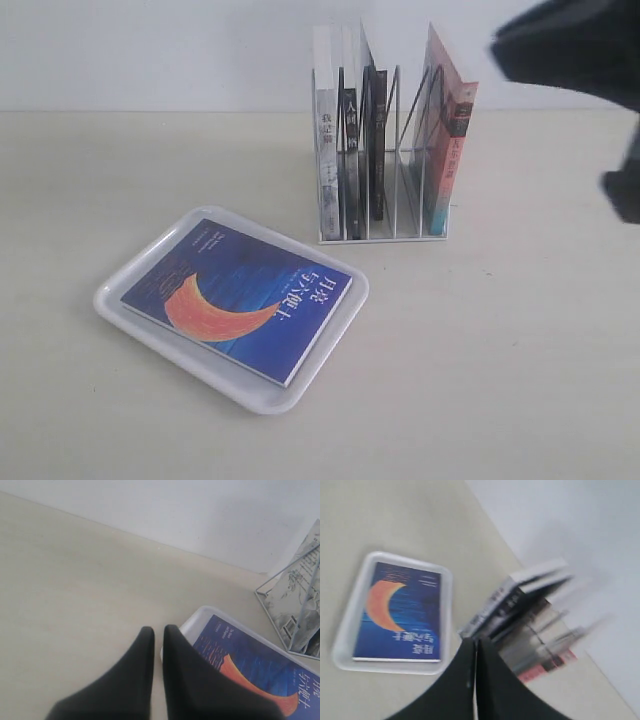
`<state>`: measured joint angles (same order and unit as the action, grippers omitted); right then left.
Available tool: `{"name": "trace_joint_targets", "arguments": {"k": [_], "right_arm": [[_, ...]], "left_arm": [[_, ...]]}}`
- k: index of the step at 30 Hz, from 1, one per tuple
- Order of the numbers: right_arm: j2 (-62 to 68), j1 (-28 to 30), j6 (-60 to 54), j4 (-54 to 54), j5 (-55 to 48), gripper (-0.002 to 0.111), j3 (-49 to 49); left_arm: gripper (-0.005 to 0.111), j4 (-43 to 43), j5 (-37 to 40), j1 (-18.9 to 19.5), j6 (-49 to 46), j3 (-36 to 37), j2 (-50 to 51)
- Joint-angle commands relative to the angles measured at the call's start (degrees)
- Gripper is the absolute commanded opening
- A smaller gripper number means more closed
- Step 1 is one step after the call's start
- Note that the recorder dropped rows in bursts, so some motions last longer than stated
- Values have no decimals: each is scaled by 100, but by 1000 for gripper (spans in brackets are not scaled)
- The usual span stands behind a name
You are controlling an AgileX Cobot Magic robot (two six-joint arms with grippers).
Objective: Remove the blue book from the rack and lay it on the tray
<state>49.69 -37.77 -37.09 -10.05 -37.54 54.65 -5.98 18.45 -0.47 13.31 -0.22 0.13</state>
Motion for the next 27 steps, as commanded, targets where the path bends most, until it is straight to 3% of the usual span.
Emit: {"name": "trace_joint_targets", "arguments": {"k": [1, 5, 9, 27], "right_arm": [[-1249, 1454, 247, -262, 1242, 0, -1258], [-2387, 2496, 782, -489, 2725, 0, -2385], [-3190, 3101, 1093, -489, 3128, 0, -3090], [-3564, 3203, 1320, -1290, 3084, 0, -3501]], "left_arm": [[6, -33, -54, -19, -29, 22, -13], [6, -33, -54, -19, -29, 22, -13], [6, -33, -54, -19, -29, 22, -13], [6, -33, -54, -19, -29, 22, -13]]}}
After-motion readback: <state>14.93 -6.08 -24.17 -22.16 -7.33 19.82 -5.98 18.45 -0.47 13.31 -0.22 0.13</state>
